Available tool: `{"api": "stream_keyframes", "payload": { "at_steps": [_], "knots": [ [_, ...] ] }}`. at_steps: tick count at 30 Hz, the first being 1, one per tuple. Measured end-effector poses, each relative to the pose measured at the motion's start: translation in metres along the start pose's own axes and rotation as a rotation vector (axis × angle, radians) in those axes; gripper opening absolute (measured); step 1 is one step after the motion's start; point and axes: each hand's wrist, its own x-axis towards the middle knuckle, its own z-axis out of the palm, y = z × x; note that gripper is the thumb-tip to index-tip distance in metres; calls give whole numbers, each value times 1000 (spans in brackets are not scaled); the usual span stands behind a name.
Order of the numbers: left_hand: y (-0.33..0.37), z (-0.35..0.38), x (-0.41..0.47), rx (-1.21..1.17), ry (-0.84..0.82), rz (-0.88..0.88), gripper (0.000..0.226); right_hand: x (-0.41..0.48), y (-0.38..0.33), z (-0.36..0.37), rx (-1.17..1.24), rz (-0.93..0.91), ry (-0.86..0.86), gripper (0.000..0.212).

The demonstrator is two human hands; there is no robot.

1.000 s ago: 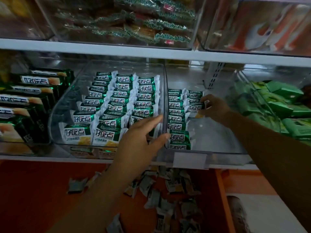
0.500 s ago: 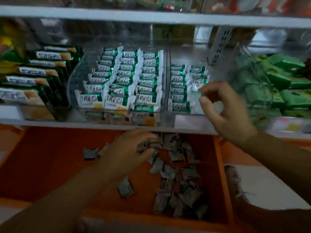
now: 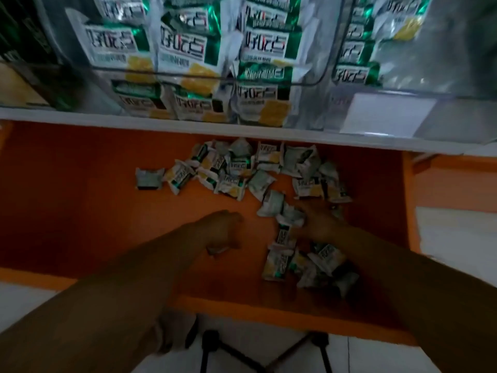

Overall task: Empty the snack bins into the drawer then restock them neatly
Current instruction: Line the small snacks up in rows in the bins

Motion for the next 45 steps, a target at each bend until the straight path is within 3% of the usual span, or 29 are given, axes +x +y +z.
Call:
{"api": "stream_keyframes", "payload": {
  "at_steps": [2, 5, 10, 14, 16, 18, 19, 22, 27, 32, 36, 39, 45],
  "knots": [
    [-8, 4, 13, 7, -9, -17, 84, 9, 2, 12, -123, 30, 29, 113],
    [-24, 10, 23, 155, -23, -20, 90, 14, -1, 24, -264, 68, 88, 113],
    [-29, 11, 30, 213, -25, 41, 44, 14, 1, 28, -121, 156, 79, 117],
    [-25, 12, 25, 193, 8, 22, 15, 11, 2, 31, -181, 237, 36, 114],
    [-20, 8, 18, 122, 37, -24, 26, 8, 0, 30, -142, 190, 76, 93],
    [-11, 2, 10, -17, 62, -53, 23, 3, -3, 28, 16, 155, 93, 77],
    [-5, 1, 5, -100, 77, -66, 21, 0, -5, 27, 100, 163, 75, 75],
    [19, -2, -13, -374, 164, -63, 53, -13, -11, 19, 337, 169, 31, 80],
    [63, -12, -56, -773, 426, -61, 71, -67, -47, -20, 670, 63, 153, 76],
    [105, -34, -120, -1039, 487, 7, 85, -134, -90, -54, 718, -161, 219, 70],
    [129, -49, -171, -1510, 459, 172, 104, -188, -118, -75, 730, -296, 255, 67],
    [134, -56, -191, -1576, 463, 289, 125, -216, -130, -89, 731, -373, 232, 53],
    [145, -73, -201, -1626, 466, 382, 109, -239, -147, -115, 718, -446, 237, 51]
  ]
}}
